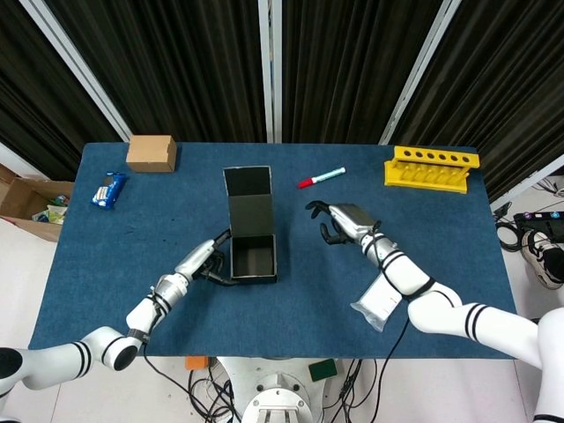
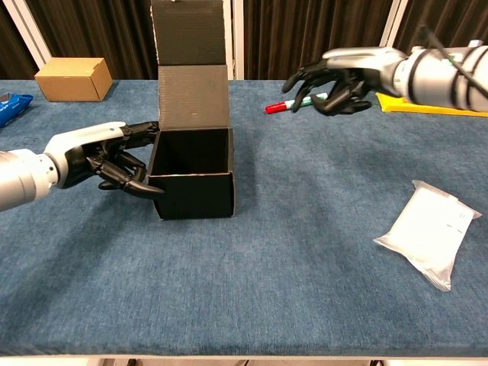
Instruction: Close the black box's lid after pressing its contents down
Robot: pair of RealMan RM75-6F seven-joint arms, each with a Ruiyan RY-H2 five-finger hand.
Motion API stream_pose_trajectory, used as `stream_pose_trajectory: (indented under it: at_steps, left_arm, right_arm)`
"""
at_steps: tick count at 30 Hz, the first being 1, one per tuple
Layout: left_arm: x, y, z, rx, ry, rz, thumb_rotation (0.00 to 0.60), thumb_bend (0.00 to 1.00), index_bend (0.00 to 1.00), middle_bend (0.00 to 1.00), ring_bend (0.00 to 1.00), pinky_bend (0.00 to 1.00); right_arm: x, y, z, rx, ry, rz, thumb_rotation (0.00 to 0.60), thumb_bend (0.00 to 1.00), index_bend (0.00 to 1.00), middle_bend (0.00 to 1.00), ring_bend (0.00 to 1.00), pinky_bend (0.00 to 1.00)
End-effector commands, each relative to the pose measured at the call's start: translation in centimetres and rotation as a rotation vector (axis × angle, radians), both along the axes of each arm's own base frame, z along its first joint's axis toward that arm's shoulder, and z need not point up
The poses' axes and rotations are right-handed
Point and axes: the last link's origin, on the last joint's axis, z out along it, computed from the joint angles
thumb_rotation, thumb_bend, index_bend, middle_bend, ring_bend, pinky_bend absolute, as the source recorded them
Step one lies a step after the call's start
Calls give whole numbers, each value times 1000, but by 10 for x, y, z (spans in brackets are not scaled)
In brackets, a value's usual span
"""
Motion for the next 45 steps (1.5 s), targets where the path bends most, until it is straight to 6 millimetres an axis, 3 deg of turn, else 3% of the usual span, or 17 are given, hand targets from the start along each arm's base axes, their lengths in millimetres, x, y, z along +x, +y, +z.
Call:
stream_pose_trajectory:
  at_steps: [1,6,10,15,20,22,26,28,31,36,45]
  left_arm:
    - [1,1,-2,4,5,-2,600,0,192,237,739,928]
    - [2,3,-4,18,27,-15,600,0,262,254,740,928]
    - [-1,5,-4,39,45,-13,600,0,277,277,747,930]
    - [-3,5,-2,47,50,-9,600,0,279,287,750,931]
    - [-4,4,0,52,48,-9,600,0,279,287,750,931]
    - [-4,4,0,52,51,-11,600,0,279,287,750,931]
    - [-4,4,1,58,56,-17,600,0,276,288,750,931]
    - [-3,4,1,65,64,-19,600,0,264,285,750,931]
    - [-4,4,3,77,86,-32,600,0,209,254,746,930]
    - [-6,-2,12,105,129,-55,600,0,78,121,723,928]
    - [-19,-22,36,191,243,-69,600,0,52,35,702,923]
  right_arm:
    - [26,-12,-19,59,-54,-33,600,729,246,298,820,1000]
    - [64,-17,-39,118,-166,-59,600,727,247,295,820,1000]
    - [82,-11,-43,148,-238,-46,600,648,251,293,820,1000]
    - [77,5,-35,157,-274,0,600,610,253,295,820,1000]
    - [57,22,-21,132,-257,74,600,548,236,290,819,1000]
    - [48,27,-14,112,-230,117,600,491,220,286,818,1000]
    - [38,34,-2,83,-146,202,600,237,182,284,816,1000]
    - [36,38,3,86,-106,231,600,166,173,284,816,1000]
    - [43,45,8,95,-81,267,600,75,157,284,816,1000]
    - [57,55,17,105,-67,321,600,25,138,291,816,1000]
    - [88,52,14,55,-40,329,600,3,136,304,831,1000]
